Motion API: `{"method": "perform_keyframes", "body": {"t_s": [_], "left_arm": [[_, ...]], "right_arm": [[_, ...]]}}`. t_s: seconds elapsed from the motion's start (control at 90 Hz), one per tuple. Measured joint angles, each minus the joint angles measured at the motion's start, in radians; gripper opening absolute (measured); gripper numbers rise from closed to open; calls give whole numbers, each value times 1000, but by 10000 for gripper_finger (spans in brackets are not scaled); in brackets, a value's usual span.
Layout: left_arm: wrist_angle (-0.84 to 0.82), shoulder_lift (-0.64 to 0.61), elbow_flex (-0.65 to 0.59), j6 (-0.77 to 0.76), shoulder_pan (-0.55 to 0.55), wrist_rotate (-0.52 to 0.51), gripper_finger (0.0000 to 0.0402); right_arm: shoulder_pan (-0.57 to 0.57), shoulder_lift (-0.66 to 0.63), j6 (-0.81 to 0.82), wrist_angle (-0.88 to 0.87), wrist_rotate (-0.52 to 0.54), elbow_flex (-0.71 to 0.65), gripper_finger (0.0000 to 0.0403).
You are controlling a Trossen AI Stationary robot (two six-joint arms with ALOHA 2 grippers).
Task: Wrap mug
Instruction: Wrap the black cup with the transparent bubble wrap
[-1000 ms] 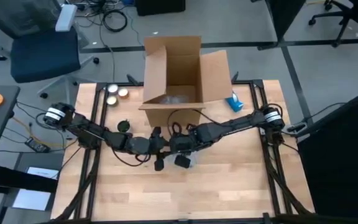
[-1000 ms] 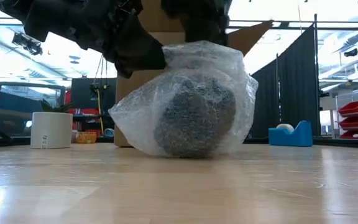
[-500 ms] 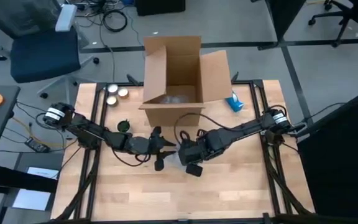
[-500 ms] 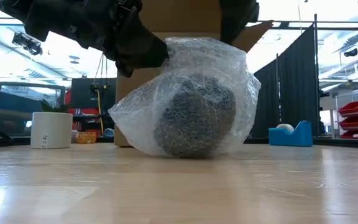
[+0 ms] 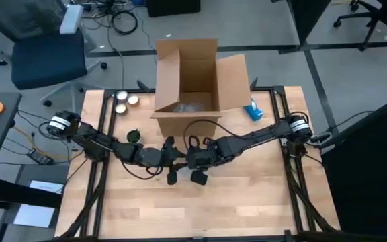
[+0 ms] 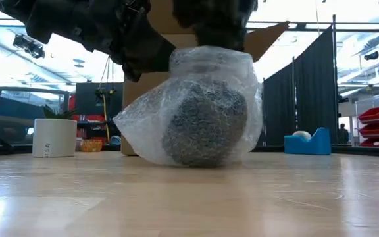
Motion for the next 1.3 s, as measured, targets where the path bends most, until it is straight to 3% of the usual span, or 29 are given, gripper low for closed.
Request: {"method": "perform_keyframes", "body": {"t_s": [0.1, 0.311, 0.411, 0.522, 0.644, 0.778, 0.967, 1.144, 1.3], "left_arm": [[17, 0, 0, 0, 0, -2, 126], [141, 0, 0, -26, -1, 3, 126], [138, -2, 0, -154, -1, 69, 126], [122, -26, 4, -168, -1, 196, 126], [47, -66, 7, -183, -59, 202, 126], [-36, -59, 7, -183, -129, 71, 126], [-99, -15, 7, -191, -145, -147, 126], [-104, -2, 7, -191, -139, -184, 126], [-109, -1, 7, -191, -136, -192, 126]], "right_arm": [[-16, 0, -22, 95, -42, -56, 0], [-21, -4, -27, 108, -48, -114, 0], [-18, -4, -27, 106, -49, -115, 0], [-9, -4, -32, 103, -46, -116, 0], [0, -3, -46, 98, -46, -116, 0], [7, -5, -52, 75, -49, -96, 0], [8, -5, -59, -49, -48, 5, 0], [22, -5, -60, -195, -48, 115, 0], [55, -6, -65, -204, -49, 187, 0]]}}
